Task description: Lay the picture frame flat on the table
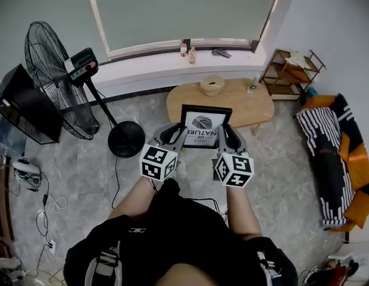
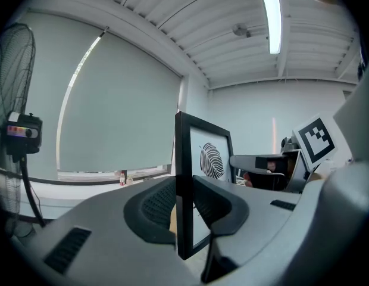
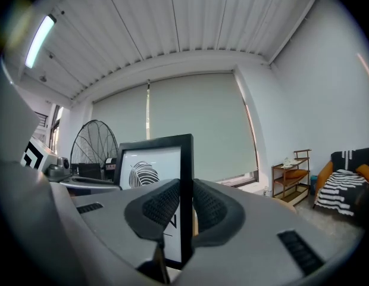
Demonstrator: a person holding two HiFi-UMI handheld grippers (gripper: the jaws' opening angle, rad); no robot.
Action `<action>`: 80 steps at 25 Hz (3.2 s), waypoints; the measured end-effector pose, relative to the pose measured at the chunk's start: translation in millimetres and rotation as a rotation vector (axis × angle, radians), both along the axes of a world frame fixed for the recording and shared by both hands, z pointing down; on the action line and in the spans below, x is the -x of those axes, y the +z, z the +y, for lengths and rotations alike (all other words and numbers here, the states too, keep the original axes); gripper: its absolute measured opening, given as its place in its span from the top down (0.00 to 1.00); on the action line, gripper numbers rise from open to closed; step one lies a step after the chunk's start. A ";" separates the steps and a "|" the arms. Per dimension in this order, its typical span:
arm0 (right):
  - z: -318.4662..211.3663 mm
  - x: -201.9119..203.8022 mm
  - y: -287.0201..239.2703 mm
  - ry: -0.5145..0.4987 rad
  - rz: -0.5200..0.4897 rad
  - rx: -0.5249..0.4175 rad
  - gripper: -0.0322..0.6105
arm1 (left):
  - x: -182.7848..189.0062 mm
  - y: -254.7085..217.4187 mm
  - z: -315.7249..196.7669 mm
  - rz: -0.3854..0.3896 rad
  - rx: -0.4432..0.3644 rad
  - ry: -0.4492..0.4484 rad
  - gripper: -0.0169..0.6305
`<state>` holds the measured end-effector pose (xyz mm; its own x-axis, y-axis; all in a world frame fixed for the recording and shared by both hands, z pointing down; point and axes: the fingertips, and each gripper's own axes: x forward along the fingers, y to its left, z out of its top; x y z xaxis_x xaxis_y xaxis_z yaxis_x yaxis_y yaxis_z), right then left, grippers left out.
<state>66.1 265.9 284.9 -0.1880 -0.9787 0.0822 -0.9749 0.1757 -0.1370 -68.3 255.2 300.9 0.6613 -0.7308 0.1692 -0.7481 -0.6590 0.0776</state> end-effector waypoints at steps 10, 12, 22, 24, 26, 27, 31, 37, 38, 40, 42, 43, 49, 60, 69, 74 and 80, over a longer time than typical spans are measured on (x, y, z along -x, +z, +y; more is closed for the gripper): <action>-149.7 4.2 -7.6 0.036 0.021 0.026 0.82 | 2.8 -5.6 -157.3 0.017 0.021 0.049 0.82; -181.3 6.3 -10.2 0.048 0.025 0.031 0.82 | 4.6 -7.7 -190.9 0.020 0.027 0.064 0.82; -325.4 27.3 1.0 0.098 0.052 0.074 0.82 | 23.2 8.5 -341.8 0.038 0.079 0.112 0.82; -346.3 29.8 7.1 0.105 0.055 0.091 0.82 | 25.4 15.6 -362.9 0.040 0.094 0.121 0.82; -363.5 30.2 14.0 0.103 0.061 0.113 0.82 | 25.6 22.6 -380.0 0.039 0.110 0.121 0.82; -372.0 29.2 18.0 0.098 0.062 0.124 0.82 | 24.7 26.4 -387.5 0.038 0.117 0.118 0.82; -408.0 18.2 37.9 0.057 0.046 0.166 0.82 | 15.5 44.9 -416.1 0.024 0.154 0.086 0.82; -466.7 -15.6 63.8 -0.053 0.030 0.206 0.82 | -16.7 66.9 -461.3 -0.008 0.197 -0.011 0.82; -476.4 -22.4 68.2 -0.069 0.031 0.216 0.82 | -23.5 71.5 -467.9 -0.011 0.210 -0.024 0.82; -496.0 -36.3 77.9 -0.101 0.035 0.238 0.82 | -37.5 82.3 -481.3 -0.022 0.237 -0.046 0.82; -516.6 -47.5 93.2 -0.137 0.029 0.270 0.82 | -48.8 96.6 -497.0 -0.041 0.269 -0.072 0.82; -526.7 -52.0 102.5 -0.154 0.025 0.290 0.82 | -53.2 104.9 -504.8 -0.049 0.289 -0.086 0.82; -568.9 -75.6 159.5 -0.229 0.028 0.400 0.82 | -78.4 161.3 -535.3 -0.071 0.411 -0.143 0.82; -607.5 -95.3 267.8 -0.374 0.043 0.632 0.82 | -102.1 262.9 -556.5 -0.060 0.629 -0.206 0.82; -621.0 -113.4 364.3 -0.410 0.016 0.825 0.82 | -120.5 350.4 -565.8 -0.059 0.780 -0.212 0.82; -618.6 -124.4 427.8 -0.435 0.041 0.934 0.82 | -132.6 410.1 -562.1 -0.007 0.910 -0.213 0.82; -624.4 -134.5 513.0 -0.441 0.070 1.061 0.82 | -143.4 493.6 -568.0 -0.042 1.026 -0.201 0.82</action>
<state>200.6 -358.6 797.9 -0.4594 -0.2611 0.8490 -0.8686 0.3321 -0.3678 75.1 -312.8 794.6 0.5228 -0.3192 0.7905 -0.8516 -0.1543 0.5009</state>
